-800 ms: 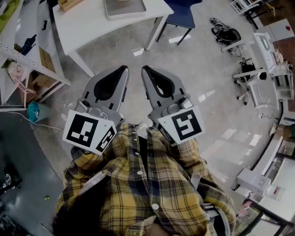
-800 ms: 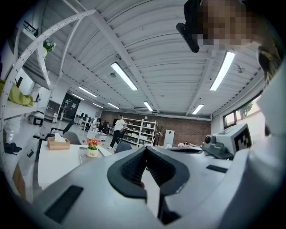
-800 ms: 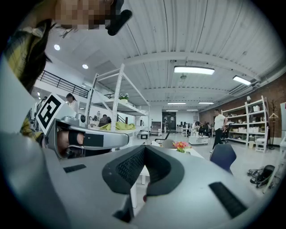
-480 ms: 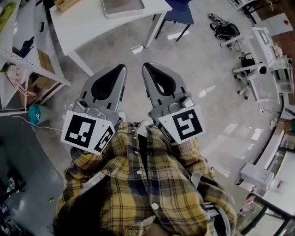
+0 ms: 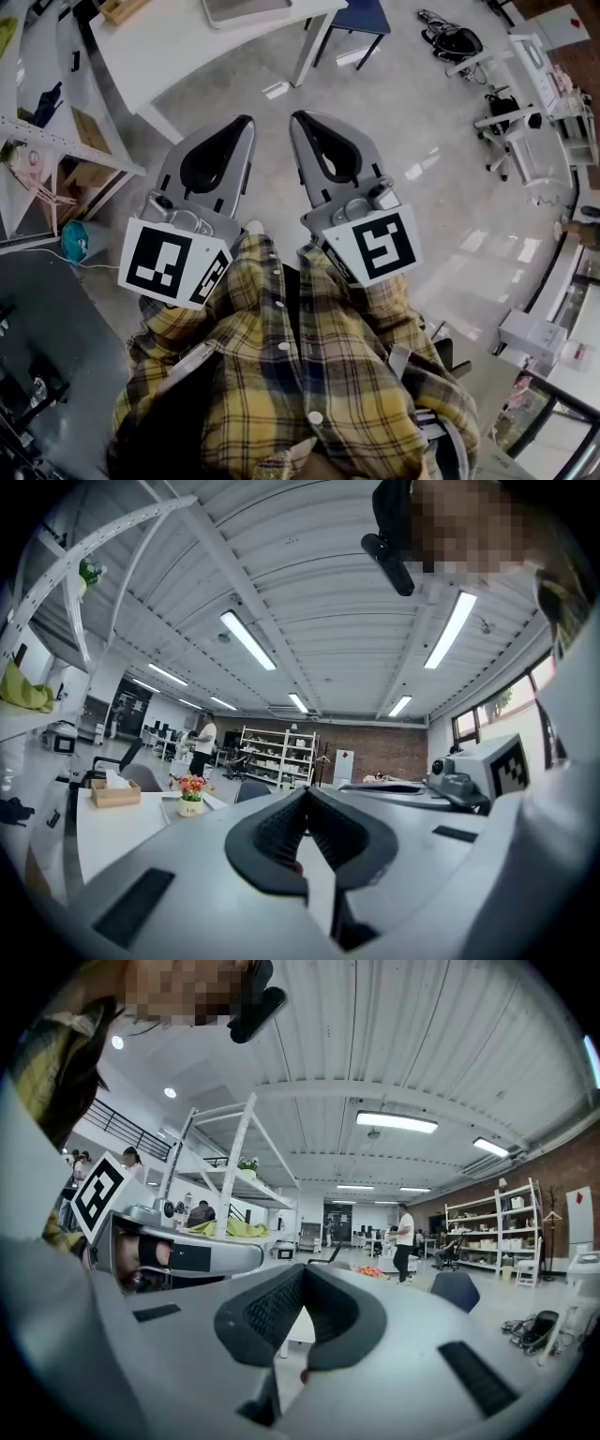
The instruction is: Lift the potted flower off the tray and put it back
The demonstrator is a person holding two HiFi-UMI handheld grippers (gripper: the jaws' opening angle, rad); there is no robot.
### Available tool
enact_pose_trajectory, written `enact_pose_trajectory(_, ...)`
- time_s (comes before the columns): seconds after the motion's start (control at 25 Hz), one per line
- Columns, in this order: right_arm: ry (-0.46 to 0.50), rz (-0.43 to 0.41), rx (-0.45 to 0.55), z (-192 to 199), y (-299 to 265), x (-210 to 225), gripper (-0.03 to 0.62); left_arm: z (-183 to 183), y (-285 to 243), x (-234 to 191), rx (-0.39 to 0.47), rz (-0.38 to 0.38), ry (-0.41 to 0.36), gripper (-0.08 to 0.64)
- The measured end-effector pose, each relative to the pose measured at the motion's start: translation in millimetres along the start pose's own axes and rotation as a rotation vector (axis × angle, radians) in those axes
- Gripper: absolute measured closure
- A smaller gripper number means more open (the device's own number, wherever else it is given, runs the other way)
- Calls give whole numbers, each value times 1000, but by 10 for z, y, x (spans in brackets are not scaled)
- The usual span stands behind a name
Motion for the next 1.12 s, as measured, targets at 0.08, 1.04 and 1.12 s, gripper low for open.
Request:
enact_pose_trajectory(0.08, -7, 7, -12, 4, -2, -3, 595, 12, -4, -21, -7, 3, 12, 551)
enact_pose_trajectory(1.04, -19, -154, -22, 187, -1538, 1914, 594, -167, -2053, -1064, 3, -174, 18, 551)
enact_pose_trajectory(1.12, -12, -172, -15, 160, -1663, 2145, 595, -234, -2283, -1138, 11, -195, 15, 551)
Point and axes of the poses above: the fingertips, and each gripper's own axes: y backward along the fingers, x to its right, z out of its underside, the point moved 5 cm from there along y, backward along the fingers
